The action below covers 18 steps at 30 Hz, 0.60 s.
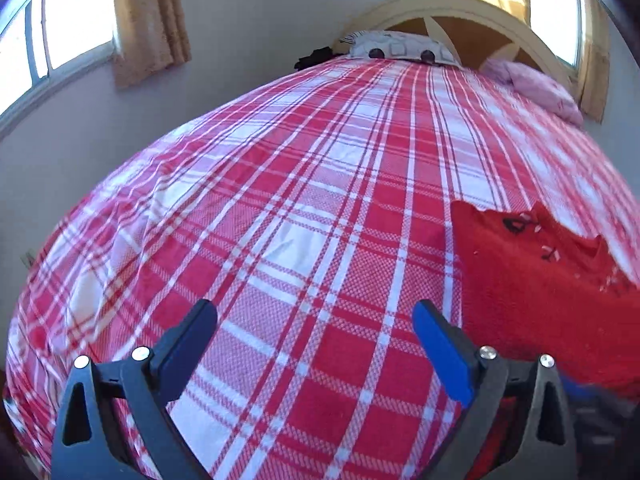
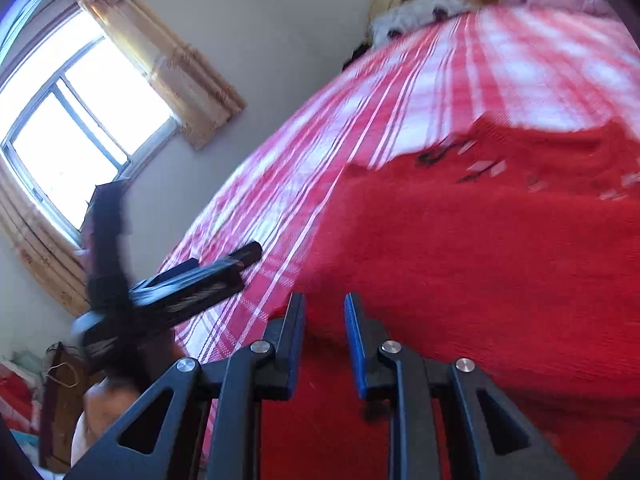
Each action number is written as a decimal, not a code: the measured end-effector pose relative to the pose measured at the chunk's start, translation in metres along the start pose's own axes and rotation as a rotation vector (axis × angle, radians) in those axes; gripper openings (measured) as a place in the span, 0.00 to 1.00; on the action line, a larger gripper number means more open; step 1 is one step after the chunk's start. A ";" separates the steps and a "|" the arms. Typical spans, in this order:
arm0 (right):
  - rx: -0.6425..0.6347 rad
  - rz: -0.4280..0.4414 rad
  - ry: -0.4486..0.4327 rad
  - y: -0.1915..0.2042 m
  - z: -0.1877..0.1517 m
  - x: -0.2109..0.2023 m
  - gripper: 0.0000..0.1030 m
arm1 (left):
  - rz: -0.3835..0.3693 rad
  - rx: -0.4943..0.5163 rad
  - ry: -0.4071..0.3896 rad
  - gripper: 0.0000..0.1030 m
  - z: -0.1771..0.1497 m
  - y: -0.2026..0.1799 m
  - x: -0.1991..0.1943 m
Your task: Fold small clothes
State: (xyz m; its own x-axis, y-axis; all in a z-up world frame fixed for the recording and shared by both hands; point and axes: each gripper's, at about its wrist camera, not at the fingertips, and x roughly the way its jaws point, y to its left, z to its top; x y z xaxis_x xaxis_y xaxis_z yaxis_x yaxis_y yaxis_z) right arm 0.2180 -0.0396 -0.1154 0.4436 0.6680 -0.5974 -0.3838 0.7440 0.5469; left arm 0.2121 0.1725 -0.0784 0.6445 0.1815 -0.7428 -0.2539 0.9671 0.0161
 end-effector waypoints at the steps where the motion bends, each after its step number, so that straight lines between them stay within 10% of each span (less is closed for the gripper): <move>1: -0.027 -0.023 0.061 0.003 -0.003 0.022 0.12 | -0.009 -0.016 0.004 0.97 -0.001 0.004 -0.002; 8: 0.028 0.017 0.052 0.001 -0.002 0.019 0.07 | -0.034 -0.053 0.027 0.97 -0.014 0.018 -0.009; 12: 0.100 0.081 -0.098 -0.004 -0.003 -0.041 0.10 | -0.104 -0.053 0.013 0.98 -0.016 0.009 -0.018; 18: 0.080 -0.204 -0.325 -0.035 -0.008 -0.157 0.10 | -0.157 0.081 -0.008 0.98 -0.019 -0.045 -0.022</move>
State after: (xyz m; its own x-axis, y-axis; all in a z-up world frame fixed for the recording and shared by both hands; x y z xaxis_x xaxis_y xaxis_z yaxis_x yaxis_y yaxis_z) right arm 0.1556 -0.1704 -0.0457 0.7427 0.4579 -0.4885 -0.2025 0.8490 0.4880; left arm 0.1958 0.1215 -0.0761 0.6771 0.0281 -0.7354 -0.0906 0.9948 -0.0454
